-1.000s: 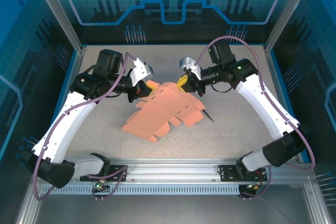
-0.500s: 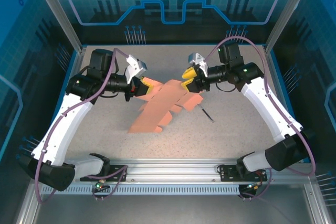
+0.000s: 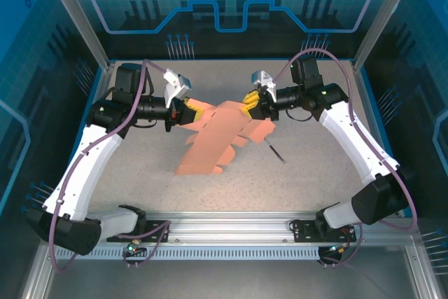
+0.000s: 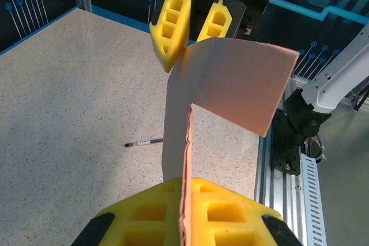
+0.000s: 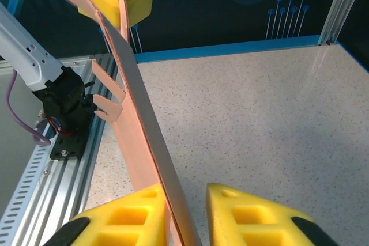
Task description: Fold the paper box
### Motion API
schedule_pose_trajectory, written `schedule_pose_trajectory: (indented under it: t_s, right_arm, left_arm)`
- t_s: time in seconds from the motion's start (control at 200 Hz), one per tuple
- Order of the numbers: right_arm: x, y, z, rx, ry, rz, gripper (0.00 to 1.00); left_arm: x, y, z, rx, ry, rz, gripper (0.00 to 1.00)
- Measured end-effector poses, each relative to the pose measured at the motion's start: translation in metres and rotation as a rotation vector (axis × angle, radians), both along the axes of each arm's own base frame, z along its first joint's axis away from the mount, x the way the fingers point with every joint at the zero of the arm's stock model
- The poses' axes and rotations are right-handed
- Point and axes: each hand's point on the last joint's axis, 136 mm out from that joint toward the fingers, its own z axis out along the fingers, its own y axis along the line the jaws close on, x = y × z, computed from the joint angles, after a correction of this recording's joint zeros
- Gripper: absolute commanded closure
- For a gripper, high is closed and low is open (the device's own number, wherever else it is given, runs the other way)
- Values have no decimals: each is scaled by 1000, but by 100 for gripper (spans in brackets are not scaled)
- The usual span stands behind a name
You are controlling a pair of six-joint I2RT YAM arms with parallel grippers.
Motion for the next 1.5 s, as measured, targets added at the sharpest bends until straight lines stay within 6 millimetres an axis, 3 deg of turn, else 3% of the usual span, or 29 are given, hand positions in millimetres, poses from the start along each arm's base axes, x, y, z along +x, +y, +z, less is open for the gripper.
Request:
schedule_pose_trajectory:
  t_s: [0.07,0.125,0.5,1.031,1.496]
  right_arm:
    - [1,0,1,6,-14,1,97]
    - [0,0,1,10,-9,-5,100]
    - [-6,-1,2,-50,-217,-200,99]
    - [15,8,-11,-197,-546,-595,96]
    - [18,9,-16,-226,-654,-669,96]
  left_arm:
    - [2,1,1,-2,-6,5,100]
    - [4,2,1,1,-7,16,100]
    - [13,4,-1,-21,88,91,98]
    - [42,12,-14,-24,243,245,92]
    - [52,15,-17,-33,276,276,90]
